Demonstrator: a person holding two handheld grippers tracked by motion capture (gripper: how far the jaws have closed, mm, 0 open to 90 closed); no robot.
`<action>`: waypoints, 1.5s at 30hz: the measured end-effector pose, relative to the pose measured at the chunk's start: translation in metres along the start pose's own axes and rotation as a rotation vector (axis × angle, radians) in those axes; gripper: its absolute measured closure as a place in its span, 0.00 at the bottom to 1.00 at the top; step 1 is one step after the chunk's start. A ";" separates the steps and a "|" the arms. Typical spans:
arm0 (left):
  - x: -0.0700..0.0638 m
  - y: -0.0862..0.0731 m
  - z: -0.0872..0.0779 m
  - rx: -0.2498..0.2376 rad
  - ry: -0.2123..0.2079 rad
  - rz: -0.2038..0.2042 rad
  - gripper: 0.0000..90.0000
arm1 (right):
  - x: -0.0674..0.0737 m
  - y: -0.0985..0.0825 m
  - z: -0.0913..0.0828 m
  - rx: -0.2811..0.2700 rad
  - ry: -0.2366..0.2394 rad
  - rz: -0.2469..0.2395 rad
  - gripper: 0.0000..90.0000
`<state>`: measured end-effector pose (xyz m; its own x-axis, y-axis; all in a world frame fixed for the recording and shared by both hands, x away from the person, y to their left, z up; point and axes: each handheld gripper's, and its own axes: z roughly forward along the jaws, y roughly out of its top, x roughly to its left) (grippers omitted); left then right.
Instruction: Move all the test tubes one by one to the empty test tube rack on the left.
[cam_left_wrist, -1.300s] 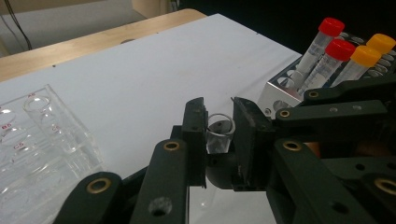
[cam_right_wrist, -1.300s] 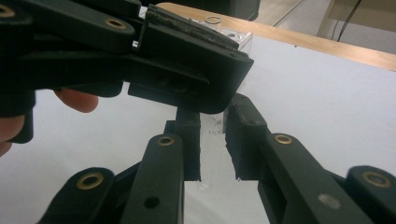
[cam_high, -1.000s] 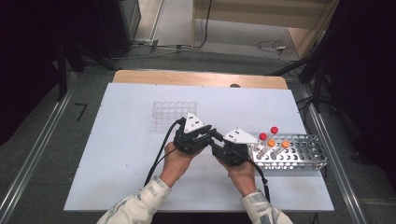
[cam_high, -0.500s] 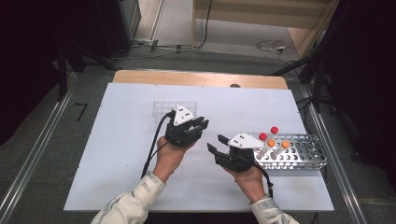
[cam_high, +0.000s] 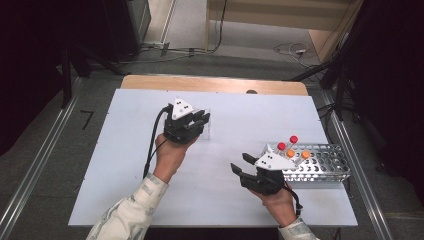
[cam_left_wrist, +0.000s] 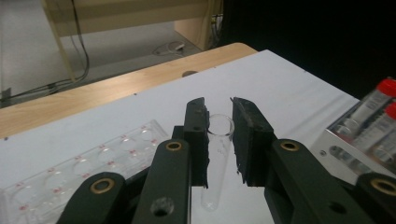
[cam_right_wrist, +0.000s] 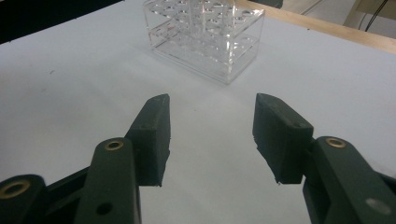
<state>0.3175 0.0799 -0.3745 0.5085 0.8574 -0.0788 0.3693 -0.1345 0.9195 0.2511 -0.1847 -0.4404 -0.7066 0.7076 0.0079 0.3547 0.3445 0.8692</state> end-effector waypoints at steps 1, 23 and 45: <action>0.003 0.001 0.000 -0.001 0.008 -0.005 0.85 | 0.000 -0.001 -0.002 0.000 0.001 0.002 0.48; 0.030 0.008 0.029 0.012 0.112 -0.032 0.85 | -0.004 -0.018 -0.032 -0.010 0.010 0.008 0.40; 0.024 -0.027 0.051 0.064 0.135 0.007 0.84 | -0.003 -0.022 -0.031 -0.001 0.001 -0.001 0.40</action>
<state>0.3595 0.0785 -0.4213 0.4036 0.9148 -0.0158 0.4170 -0.1685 0.8932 0.2266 -0.2135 -0.4439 -0.7074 0.7068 0.0070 0.3532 0.3450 0.8696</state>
